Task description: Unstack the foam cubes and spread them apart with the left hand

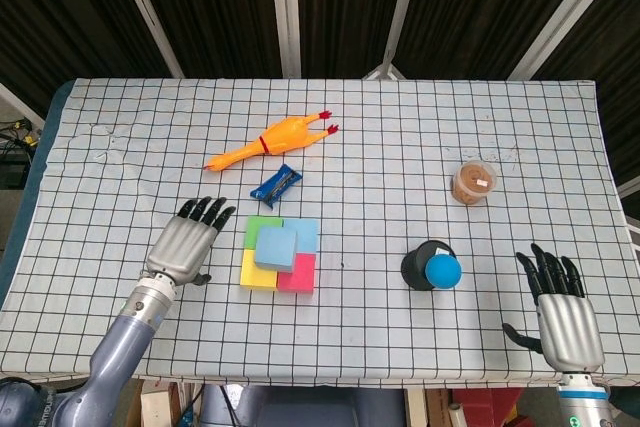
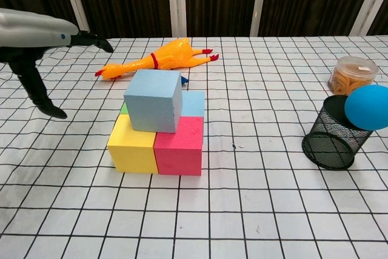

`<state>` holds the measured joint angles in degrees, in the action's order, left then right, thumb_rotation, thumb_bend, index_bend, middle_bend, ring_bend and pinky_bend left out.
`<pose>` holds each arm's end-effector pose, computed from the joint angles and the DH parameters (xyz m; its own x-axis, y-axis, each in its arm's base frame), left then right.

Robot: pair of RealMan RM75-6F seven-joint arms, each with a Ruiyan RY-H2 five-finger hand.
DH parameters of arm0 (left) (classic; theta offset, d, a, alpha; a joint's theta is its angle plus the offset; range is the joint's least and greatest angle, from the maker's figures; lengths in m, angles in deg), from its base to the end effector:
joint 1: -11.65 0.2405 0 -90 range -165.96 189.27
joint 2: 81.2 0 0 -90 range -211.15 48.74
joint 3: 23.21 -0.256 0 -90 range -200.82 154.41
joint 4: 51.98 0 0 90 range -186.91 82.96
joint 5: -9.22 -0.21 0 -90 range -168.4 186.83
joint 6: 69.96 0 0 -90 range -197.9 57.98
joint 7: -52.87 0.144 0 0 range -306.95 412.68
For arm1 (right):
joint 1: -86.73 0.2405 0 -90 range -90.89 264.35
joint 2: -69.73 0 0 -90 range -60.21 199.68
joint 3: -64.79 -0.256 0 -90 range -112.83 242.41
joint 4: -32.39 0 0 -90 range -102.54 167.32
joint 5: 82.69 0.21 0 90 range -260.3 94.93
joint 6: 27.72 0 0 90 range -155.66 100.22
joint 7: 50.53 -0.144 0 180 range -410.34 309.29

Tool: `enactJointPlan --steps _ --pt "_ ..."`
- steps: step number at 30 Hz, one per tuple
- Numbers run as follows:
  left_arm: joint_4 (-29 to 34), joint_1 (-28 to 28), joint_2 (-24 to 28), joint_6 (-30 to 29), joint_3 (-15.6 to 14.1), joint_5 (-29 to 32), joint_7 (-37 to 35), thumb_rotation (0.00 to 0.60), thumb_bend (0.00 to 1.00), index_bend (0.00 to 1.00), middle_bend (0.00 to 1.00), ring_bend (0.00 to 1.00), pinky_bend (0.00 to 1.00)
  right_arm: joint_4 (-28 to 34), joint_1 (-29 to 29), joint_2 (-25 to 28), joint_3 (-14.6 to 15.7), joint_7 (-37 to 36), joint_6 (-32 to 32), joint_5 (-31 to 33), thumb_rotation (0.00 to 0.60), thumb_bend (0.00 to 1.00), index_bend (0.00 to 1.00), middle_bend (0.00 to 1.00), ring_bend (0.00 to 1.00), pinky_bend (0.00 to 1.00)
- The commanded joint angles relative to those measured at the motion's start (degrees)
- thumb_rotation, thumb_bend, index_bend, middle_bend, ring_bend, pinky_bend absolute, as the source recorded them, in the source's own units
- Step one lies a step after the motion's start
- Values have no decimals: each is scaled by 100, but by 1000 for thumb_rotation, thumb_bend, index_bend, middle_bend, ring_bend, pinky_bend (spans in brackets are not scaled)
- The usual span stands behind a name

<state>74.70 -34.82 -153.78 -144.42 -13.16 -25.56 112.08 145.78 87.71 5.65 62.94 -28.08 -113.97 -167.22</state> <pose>-0.0918 0.2776 0.0620 0.6406 0.2889 0.7115 0.7664 -0.2980 -0.5690 -0.2490 -0.1539 0.1381 0.4169 -0.0573 0.9071 -0.9065 0.0472 0.4196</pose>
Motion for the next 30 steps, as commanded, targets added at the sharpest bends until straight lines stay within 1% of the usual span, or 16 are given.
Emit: enactJointPlan --steps 1,6,10,15,18,20,21,22,23,24,26,29,30 --pt "-189 -197 -342 -225 24 -75 171 600 33 48 9 0 120 2 1 4 3 -4 1 -6 600 40 113 0 64 0" --pt "-328 -383 -759 -411 63 -125 266 600 34 60 28 0 137 7 -7 15 3 -25 -16 -11 600 40 113 0 64 0" --pt "-480 -534 -1022 -502 101 48 398 600 34 69 35 0 139 4 -7 28 -1 -49 -17 -4 600 39 113 0 64 0" --pt "-621 -678 -1291 -486 164 265 387 600 34 70 44 2 144 5 -7 47 -11 -84 -20 10 600 39 113 0 64 0" --pt "-724 -785 -1424 -487 165 355 463 600 45 86 87 56 210 -2 -8 49 -16 -98 -28 11 600 39 113 0 64 0" --pt "-847 -847 -1548 -498 179 318 460 600 108 113 147 117 285 0 -6 52 -9 -100 -18 8 600 40 113 0 64 0" --pt "-930 -877 -1634 -497 188 278 429 600 140 122 167 136 306 2 -5 55 -6 -103 -14 4 600 40 113 0 64 0" --pt "-1011 -902 -1719 -491 194 224 391 600 194 140 200 164 335 3 -5 57 -4 -105 -15 0 600 40 113 0 64 0" --pt "-1057 -915 -1767 -487 190 191 367 600 250 166 234 196 364 2 -5 57 -4 -106 -15 -1 600 40 113 0 64 0" --pt "-1115 -933 -1831 -465 182 143 329 600 285 189 260 219 383 1 -6 60 -5 -112 -19 -2 600 40 113 0 64 0" --pt "-1193 -968 -1901 -459 151 41 322 600 366 268 331 290 438 0 -10 65 -12 -136 -30 5 600 39 113 0 64 0" --pt "-1302 -1000 -1958 -561 80 -136 396 600 435 329 411 373 504 -9 -11 76 -19 -167 -30 19 600 39 113 0 64 0" --pt "-1347 -1009 -1975 -619 57 -203 436 600 447 340 428 386 512 -8 -9 80 -17 -181 -21 23 600 39 113 0 64 0"
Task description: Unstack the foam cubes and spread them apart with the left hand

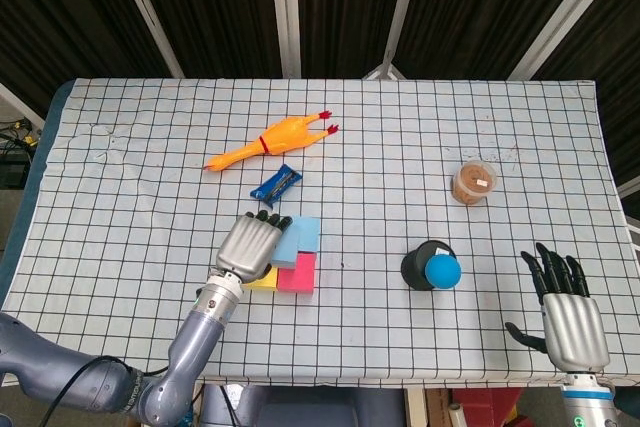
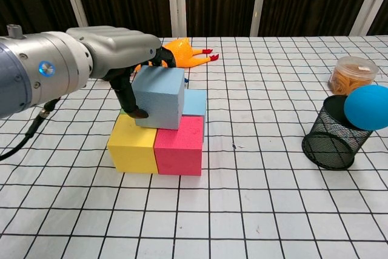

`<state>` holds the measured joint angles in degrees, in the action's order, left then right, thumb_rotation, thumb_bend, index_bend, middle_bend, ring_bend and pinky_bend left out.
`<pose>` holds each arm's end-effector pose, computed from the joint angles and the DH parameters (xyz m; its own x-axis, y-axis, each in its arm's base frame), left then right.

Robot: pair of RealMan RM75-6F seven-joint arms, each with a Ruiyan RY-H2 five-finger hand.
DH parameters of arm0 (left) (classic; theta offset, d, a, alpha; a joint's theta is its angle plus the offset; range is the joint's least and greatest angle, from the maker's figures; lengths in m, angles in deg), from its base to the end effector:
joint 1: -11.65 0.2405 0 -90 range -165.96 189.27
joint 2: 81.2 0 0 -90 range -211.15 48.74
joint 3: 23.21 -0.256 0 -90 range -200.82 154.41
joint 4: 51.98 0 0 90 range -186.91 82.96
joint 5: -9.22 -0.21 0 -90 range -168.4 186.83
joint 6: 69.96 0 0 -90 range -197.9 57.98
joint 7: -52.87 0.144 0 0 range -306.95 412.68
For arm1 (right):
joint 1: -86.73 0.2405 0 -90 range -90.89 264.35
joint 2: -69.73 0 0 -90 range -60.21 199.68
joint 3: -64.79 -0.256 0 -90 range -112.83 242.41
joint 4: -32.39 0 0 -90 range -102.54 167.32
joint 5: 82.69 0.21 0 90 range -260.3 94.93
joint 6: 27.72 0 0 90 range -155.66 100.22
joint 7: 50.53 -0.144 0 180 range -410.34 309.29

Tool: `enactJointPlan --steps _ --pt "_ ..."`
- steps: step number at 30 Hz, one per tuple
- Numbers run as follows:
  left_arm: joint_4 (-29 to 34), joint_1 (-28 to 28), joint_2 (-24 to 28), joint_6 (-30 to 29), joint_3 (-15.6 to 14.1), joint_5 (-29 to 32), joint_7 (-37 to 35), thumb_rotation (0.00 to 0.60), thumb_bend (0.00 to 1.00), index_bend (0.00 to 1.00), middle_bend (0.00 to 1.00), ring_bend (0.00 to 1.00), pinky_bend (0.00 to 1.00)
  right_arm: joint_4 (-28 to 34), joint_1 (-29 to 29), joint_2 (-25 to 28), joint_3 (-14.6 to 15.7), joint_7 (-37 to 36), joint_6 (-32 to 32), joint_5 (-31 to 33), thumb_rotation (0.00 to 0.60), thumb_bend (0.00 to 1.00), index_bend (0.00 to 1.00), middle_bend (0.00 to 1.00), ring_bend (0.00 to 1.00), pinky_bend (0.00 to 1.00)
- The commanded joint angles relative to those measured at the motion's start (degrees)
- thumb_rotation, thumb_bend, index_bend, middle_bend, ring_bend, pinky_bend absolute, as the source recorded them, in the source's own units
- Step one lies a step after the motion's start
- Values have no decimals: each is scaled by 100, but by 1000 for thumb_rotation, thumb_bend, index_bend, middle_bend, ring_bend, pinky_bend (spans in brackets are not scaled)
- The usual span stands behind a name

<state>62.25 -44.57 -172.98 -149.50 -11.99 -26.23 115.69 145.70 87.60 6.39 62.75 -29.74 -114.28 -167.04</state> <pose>-0.0333 0.2865 -0.0093 0.6462 0.1896 0.7393 0.7400 -0.3928 -0.5460 -0.2510 -0.1541 0.1426 0.4036 -0.0492 0.9136 -0.9122 0.0554 0.4060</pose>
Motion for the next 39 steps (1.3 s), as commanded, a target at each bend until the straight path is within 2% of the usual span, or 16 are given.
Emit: enactJointPlan --steps 1,8,13,15,18,22,24,27,31,34,39 --pt "-127 -36 -63 -141 -74 -179 88 600 459 355 445 395 515 0 5 10 3 -20 17 6 600 39 113 0 64 0" --pt "-109 78 166 -412 -173 -719 20 600 473 373 464 403 516 4 10 6 20 -6 29 -23 600 40 113 0 64 0" --pt "174 328 775 -646 -355 -1473 -195 600 471 366 462 403 516 6 22 -15 27 45 56 -10 600 39 113 0 64 0" --pt "337 456 1091 -685 -482 -1676 -260 600 467 362 461 403 516 8 26 -23 31 64 64 -8 600 39 113 0 64 0" --pt "439 691 1746 -630 -916 -2169 -330 600 459 353 452 403 516 15 34 -32 33 84 81 2 600 39 113 0 64 0" --pt "228 1091 2403 -714 -1376 -2492 -511 600 432 341 434 403 510 18 40 -47 33 120 92 20 600 39 113 0 64 0" --pt "91 1271 2604 -700 -1465 -2508 -784 600 422 336 429 403 505 24 42 -51 38 135 99 24 600 39 113 0 64 0" --pt "-295 1512 2799 -549 -1535 -2518 -1380 600 398 335 420 403 500 36 48 -52 43 142 117 36 600 40 113 0 64 0" --pt "-1094 1734 2735 -193 -1498 -2542 -2327 600 392 334 409 403 498 39 61 -56 40 160 148 77 600 40 113 0 64 0" --pt "-1929 1781 2415 141 -1341 -2525 -2943 600 392 333 406 399 497 36 74 -76 38 207 168 103 600 40 113 0 64 0" --pt "-3047 1689 1752 421 -1086 -2647 -3240 600 350 334 385 385 486 30 93 -91 -3 258 180 199 600 40 113 0 64 0"
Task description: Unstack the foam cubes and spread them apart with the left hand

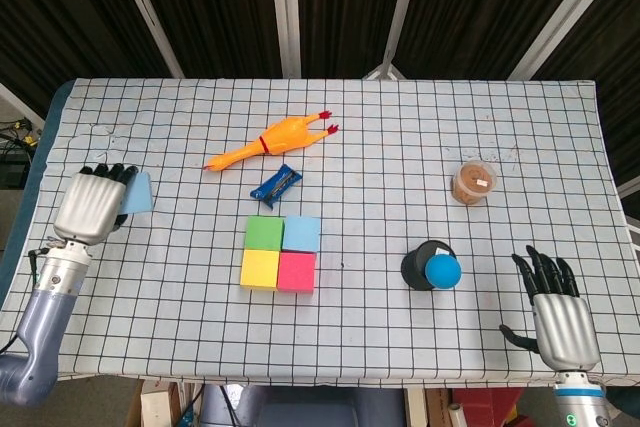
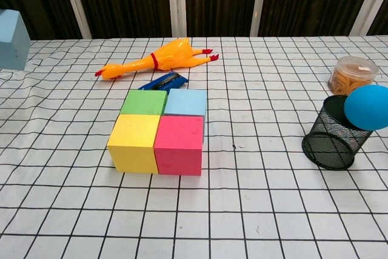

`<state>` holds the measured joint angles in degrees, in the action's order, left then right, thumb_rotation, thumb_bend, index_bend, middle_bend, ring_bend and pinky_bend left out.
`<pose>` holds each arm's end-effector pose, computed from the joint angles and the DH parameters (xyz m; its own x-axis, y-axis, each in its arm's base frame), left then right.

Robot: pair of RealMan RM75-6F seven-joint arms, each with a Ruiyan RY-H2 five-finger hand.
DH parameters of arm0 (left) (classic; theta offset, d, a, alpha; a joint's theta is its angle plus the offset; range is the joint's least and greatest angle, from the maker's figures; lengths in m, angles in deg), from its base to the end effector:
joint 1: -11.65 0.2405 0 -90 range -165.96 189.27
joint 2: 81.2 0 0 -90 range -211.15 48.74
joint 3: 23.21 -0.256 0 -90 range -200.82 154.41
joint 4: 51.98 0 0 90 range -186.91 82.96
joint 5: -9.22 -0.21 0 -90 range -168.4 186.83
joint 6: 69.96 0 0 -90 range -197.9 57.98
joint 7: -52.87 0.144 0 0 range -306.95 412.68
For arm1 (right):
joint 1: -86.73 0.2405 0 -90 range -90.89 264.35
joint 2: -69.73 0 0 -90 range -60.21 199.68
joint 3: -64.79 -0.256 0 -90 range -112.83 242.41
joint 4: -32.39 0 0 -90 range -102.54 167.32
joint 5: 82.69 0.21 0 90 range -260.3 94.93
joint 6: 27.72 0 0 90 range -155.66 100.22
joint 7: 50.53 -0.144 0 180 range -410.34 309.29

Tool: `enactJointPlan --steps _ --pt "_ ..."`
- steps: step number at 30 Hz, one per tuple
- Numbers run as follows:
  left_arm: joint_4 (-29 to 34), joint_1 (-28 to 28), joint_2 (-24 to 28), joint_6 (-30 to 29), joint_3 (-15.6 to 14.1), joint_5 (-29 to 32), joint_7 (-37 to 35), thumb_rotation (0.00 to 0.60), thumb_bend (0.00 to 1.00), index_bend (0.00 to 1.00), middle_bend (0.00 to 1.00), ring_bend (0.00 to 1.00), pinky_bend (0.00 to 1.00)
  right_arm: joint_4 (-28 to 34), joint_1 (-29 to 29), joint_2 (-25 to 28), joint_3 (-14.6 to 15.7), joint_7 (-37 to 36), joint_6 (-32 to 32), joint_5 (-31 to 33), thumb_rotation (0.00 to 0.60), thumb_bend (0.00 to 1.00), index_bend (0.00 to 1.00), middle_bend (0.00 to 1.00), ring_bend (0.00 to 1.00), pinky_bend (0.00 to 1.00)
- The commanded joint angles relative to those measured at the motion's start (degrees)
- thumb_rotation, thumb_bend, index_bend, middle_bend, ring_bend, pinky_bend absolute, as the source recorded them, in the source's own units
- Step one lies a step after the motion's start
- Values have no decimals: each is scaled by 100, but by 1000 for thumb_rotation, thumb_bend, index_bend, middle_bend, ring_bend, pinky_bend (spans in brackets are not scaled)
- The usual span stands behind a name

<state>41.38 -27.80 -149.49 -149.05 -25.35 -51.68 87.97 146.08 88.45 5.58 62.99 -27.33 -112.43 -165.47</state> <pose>-0.2203 0.3295 0.1275 0.7868 -0.0705 0.6131 0.6023 -0.1288 -0.7878 -0.2502 -0.1564 0.1338 0.4189 -0.0899 0.9036 -0.9040 0.0521 0.4243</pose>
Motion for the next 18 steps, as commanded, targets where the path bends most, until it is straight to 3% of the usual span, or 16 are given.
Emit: enactJointPlan --steps 1,6,10,13,18 --pt "-1085 -8 -700 419 308 -92 -505 600 332 337 382 382 484 -18 11 -15 -42 27 -7 68 600 40 113 0 64 0" --pt "-1547 -208 -1212 718 683 2 -666 600 246 330 332 347 469 -53 61 -45 -87 108 70 227 600 40 113 0 64 0" --pt "-1762 -394 -1552 1002 863 111 -508 600 75 255 161 189 359 -58 84 -89 -87 210 85 255 600 40 113 0 64 0" --pt "-1483 -492 -1657 1424 937 308 -555 600 19 140 18 44 237 -32 87 -68 -68 237 106 277 600 40 113 0 64 0" --pt "-806 -565 -1439 1584 971 378 -278 600 0 71 0 0 165 -12 69 -37 -70 212 56 277 600 40 113 0 64 0"
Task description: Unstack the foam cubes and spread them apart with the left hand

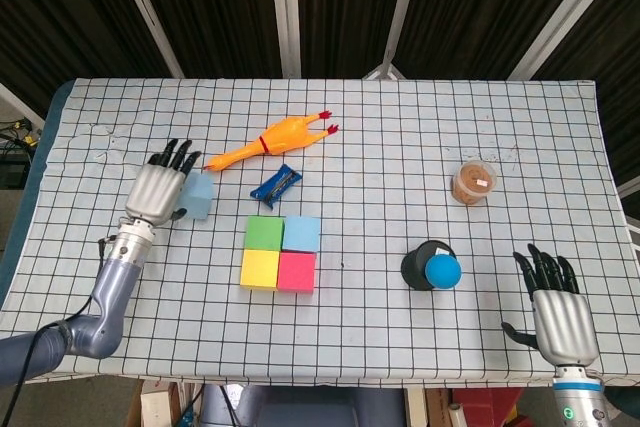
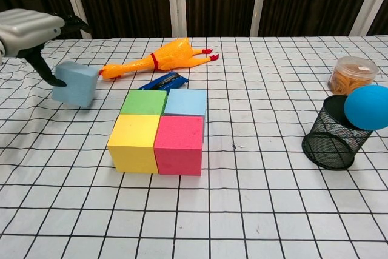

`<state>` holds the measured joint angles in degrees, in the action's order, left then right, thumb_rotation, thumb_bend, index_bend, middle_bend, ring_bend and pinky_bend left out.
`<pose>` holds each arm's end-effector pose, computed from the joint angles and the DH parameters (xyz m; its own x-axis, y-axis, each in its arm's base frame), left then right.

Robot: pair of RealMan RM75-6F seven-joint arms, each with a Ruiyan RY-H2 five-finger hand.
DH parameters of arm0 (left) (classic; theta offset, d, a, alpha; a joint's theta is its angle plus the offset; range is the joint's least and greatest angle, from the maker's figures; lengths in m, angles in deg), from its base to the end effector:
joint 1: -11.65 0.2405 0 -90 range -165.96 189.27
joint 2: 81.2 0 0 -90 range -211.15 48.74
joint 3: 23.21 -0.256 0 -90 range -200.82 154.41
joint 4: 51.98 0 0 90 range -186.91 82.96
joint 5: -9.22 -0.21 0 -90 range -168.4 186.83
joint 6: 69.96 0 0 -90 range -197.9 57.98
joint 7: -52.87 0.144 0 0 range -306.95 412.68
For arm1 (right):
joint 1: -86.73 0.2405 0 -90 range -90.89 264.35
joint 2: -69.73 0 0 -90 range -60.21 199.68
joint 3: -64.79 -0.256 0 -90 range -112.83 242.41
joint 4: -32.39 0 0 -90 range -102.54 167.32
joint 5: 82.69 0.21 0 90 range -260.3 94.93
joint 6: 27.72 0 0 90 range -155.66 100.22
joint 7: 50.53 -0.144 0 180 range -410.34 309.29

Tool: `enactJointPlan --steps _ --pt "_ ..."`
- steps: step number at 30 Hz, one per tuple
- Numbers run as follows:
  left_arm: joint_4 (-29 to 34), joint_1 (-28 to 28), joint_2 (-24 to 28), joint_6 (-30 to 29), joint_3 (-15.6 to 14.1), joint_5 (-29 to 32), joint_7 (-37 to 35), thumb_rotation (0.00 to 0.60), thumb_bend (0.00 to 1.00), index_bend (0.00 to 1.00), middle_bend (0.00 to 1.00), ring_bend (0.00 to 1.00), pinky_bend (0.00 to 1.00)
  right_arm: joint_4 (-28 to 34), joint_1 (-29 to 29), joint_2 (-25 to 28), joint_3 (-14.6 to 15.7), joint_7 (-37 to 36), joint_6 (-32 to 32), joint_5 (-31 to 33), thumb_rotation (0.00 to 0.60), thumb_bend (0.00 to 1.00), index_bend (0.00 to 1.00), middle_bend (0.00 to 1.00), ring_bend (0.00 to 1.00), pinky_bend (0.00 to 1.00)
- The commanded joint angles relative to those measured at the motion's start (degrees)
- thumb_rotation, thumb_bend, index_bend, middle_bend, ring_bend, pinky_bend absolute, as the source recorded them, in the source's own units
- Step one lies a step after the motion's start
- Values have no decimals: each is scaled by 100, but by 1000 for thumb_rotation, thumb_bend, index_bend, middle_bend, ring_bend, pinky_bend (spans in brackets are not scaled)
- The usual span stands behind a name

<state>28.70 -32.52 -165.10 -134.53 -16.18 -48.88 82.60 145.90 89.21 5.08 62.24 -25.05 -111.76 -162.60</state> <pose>-0.1825 0.3739 0.0393 0.6467 0.0466 0.7614 0.7468 -0.2418 -0.6195 -0.2541 -0.1616 0.1319 0.4435 -0.1045 0.8902 -0.8888 0.0772 0.4518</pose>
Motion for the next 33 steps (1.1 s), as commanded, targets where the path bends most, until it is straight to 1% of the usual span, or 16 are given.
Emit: enactJointPlan --steps 1,2,5,8,9,11,15,18,21,23,25,29,33 --pt "582 -107 175 48 55 116 489 600 0 68 0 0 160 8 -13 24 14 -32 -17 -24 600 40 113 0 64 0" --pt "705 -117 221 -67 78 136 702 600 0 64 0 0 155 12 -15 39 23 -50 -18 -38 600 40 113 0 64 0" --pt "957 -113 283 -339 160 176 1033 600 0 55 0 0 152 24 -20 67 38 -97 -22 -75 600 40 114 0 64 0" --pt "1396 -43 387 -649 251 38 1086 600 0 58 0 0 153 34 -39 100 56 -168 -59 -141 600 40 113 0 64 0" --pt "1589 0 438 -739 242 -94 1044 600 0 58 0 0 153 31 -46 106 58 -196 -81 -168 600 40 113 0 64 0" --pt "2033 156 666 -879 107 -277 1054 600 0 59 0 0 154 30 -57 111 76 -214 -97 -209 600 40 113 0 64 0" --pt "2500 308 910 -779 -88 -253 1067 600 0 59 0 0 158 32 -68 120 84 -234 -124 -248 600 39 113 0 64 0" --pt "2761 376 1056 -662 -275 -122 1270 600 0 58 0 0 162 37 -79 120 84 -245 -150 -257 600 39 113 0 64 0" --pt "2961 403 1153 -549 -388 29 1392 600 0 56 4 0 163 40 -83 122 85 -248 -157 -263 600 40 113 0 64 0" --pt "3144 435 1271 -362 -580 223 1510 600 0 55 6 0 165 38 -86 119 85 -252 -166 -275 600 40 113 0 64 0" --pt "3195 432 1320 -305 -654 309 1614 600 0 55 6 0 166 34 -86 117 87 -250 -165 -277 600 40 113 0 64 0" --pt "3158 423 1258 -159 -794 444 1738 600 0 51 1 0 171 27 -79 105 91 -234 -150 -280 600 40 113 0 64 0" --pt "3250 361 1222 141 -800 691 1587 600 0 48 0 0 176 29 -68 97 84 -220 -129 -253 600 39 113 0 64 0"
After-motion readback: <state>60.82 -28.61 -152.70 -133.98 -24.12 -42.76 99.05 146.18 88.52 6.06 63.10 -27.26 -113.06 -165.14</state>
